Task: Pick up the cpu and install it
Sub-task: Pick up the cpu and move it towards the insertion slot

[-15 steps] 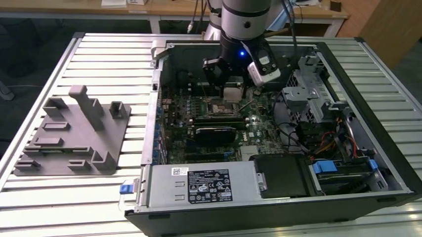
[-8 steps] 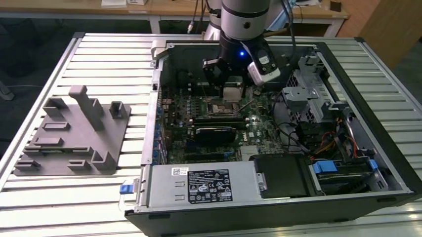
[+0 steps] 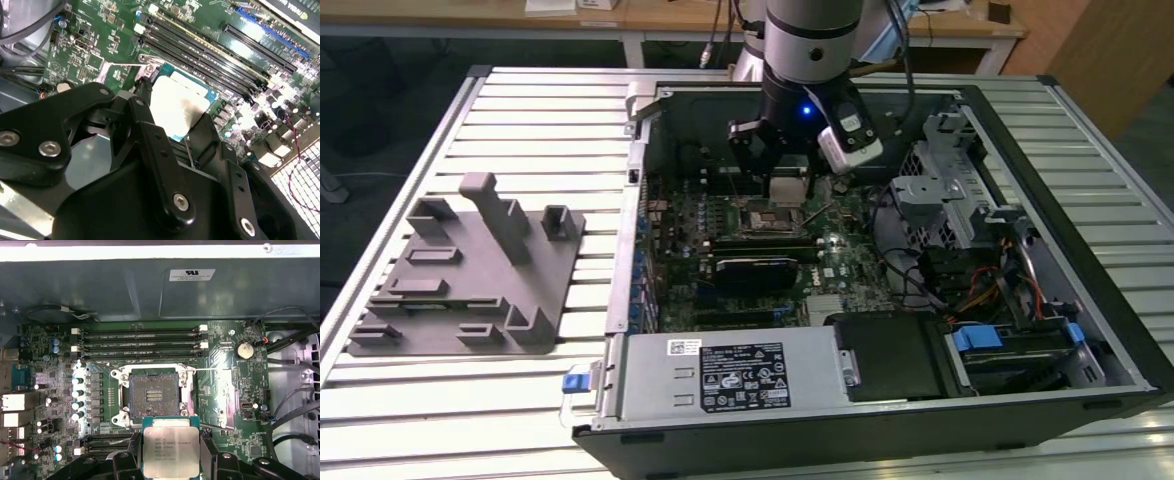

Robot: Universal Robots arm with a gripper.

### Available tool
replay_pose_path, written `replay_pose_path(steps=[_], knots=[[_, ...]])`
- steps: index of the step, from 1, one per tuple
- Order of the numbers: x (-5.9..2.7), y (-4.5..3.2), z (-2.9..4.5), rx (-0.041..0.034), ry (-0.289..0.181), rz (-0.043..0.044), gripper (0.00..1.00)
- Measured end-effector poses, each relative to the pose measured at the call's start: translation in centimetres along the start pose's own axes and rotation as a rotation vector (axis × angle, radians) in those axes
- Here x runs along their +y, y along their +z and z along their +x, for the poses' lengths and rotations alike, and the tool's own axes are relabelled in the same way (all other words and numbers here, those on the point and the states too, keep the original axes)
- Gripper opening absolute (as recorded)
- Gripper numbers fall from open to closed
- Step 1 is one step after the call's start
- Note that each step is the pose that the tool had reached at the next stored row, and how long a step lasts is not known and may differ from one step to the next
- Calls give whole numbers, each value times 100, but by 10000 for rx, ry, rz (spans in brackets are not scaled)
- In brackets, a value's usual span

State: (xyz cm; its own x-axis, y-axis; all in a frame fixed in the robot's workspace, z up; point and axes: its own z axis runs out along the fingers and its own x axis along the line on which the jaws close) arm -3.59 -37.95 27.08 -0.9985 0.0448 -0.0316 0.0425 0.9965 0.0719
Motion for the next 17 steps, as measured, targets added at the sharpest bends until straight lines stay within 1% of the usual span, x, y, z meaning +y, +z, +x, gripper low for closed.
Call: replay_pose_path(steps=[9, 17], knots=[[33, 7, 8, -1, 1, -2, 54], [42, 37, 21, 0, 1, 0, 54]])
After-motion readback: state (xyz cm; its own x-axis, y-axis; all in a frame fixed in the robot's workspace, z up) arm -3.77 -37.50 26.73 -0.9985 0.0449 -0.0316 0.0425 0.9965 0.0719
